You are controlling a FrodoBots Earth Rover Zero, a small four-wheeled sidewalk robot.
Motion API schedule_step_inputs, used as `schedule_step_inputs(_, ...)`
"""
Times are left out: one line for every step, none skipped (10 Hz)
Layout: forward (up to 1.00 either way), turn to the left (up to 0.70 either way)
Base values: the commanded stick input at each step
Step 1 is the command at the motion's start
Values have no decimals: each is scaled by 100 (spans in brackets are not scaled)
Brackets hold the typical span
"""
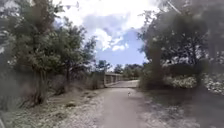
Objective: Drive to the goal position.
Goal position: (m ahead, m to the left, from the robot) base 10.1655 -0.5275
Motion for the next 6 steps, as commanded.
schedule_step_inputs(70,0)
schedule_step_inputs(70,0)
schedule_step_inputs(70,0)
schedule_step_inputs(70,0)
schedule_step_inputs(70,0)
schedule_step_inputs(70,0)
